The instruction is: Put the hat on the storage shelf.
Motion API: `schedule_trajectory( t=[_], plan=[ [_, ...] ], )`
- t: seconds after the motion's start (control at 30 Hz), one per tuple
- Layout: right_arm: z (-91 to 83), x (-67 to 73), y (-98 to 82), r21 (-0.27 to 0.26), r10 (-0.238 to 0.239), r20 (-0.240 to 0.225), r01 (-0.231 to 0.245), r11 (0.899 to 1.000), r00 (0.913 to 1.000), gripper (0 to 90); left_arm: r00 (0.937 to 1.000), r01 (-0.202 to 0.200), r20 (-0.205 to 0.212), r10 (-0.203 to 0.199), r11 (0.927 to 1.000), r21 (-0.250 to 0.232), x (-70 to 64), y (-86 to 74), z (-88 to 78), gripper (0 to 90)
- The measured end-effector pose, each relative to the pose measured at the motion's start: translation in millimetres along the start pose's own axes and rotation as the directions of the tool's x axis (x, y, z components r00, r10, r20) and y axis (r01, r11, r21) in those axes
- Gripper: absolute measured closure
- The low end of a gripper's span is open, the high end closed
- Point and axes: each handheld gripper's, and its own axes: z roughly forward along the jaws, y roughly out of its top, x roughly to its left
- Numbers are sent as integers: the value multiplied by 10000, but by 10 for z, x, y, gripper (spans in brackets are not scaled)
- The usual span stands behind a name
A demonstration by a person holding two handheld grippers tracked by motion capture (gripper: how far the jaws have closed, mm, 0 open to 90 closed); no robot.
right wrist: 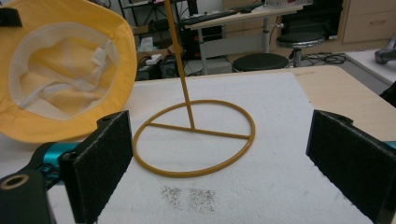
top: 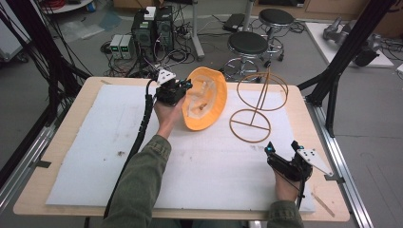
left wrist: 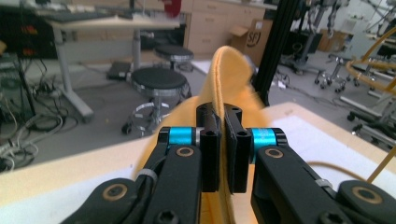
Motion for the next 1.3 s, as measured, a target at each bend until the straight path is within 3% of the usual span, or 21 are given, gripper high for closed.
schedule_trajectory(
  t=[0.2, 0.27, 0.3, 0.33, 0.5, 0.53, 0.57, 0.6, 0.63, 0.77, 0.8, 0.87, 1.2, 1.23, 1.3],
  plan=[
    [0, -1, 1, 4, 51, -16, -51, 10000, 10000, 61, 9993, -356, -82, 351, 9974, -630, -45, 64, -55, 861],
    [3, 0, -1, 1, 79, -18, -79, 10000, 10000, 61, 9969, -777, -234, 755, 9901, -1173, -94, 108, -110, 861],
    [2, -2, 0, 21, 79, -29, -79, 10000, 10000, 61, 9969, -777, -234, 755, 9901, -1173, -94, 108, -110, 861],
    [6, -5, -2, 28, 49, -34, -49, 10000, 10000, 62, 9959, -896, -239, 870, 9845, -1506, -131, 139, -141, 861],
    [6, -2, -1, 3, 126, -51, -126, 9999, 9999, 61, 9928, -1194, -295, 1158, 9708, -2081, -205, 228, -217, 861],
    [4, -4, -1, 11, 117, -51, -117, 9999, 9999, 62, 9928, -1194, -295, 1158, 9708, -2081, -205, 228, -217, 861],
    [2, -6, 0, 12, 107, -56, -107, 9999, 9999, 61, 9912, -1319, -370, 1267, 9638, -2316, -219, 266, -251, 861],
    [2, -6, 0, 12, 107, -56, -107, 9999, 9999, 61, 9912, -1319, -370, 1267, 9638, -2316, -219, 266, -251, 861],
    [1, -11, 1, -39, 54, -47, -54, 10000, 10000, 61, 9895, -1444, -471, 1369, 9547, -2603, -234, 303, -288, 861],
    [3, -11, 0, -29, 70, -73, -70, 10000, 9999, 61, 9804, -1901, -1100, 1634, 9311, -3113, -278, 374, -369, 861],
    [3, -9, 0, -4, 105, -75, -105, 9999, 9999, 61, 9804, -1901, -1100, 1634, 9311, -3113, -278, 374, -369, 861],
    [5, -14, 1, -17, 75, -87, -75, 10000, 9999, 61, 9771, -2041, -1280, 1702, 9198, -3352, -309, 428, -406, 862],
    [-4, -1, 0, -122, 122, -169, -124, 9998, 9998, 61, 9719, -2285, -1411, 1886, 9006, -3698, -451, 610, -439, 860],
    [-6, 1, 0, -88, 141, -196, -143, 9999, 9997, 61, 9692, -2410, -1430, 2006, 8918, -3830, -510, 664, -442, 860],
    [-1, 4, -3, -91, 144, -233, -146, 9999, 9996, 61, 9667, -2524, -1421, 2130, 8852, -3908, -565, 713, -438, 860]
  ],
)
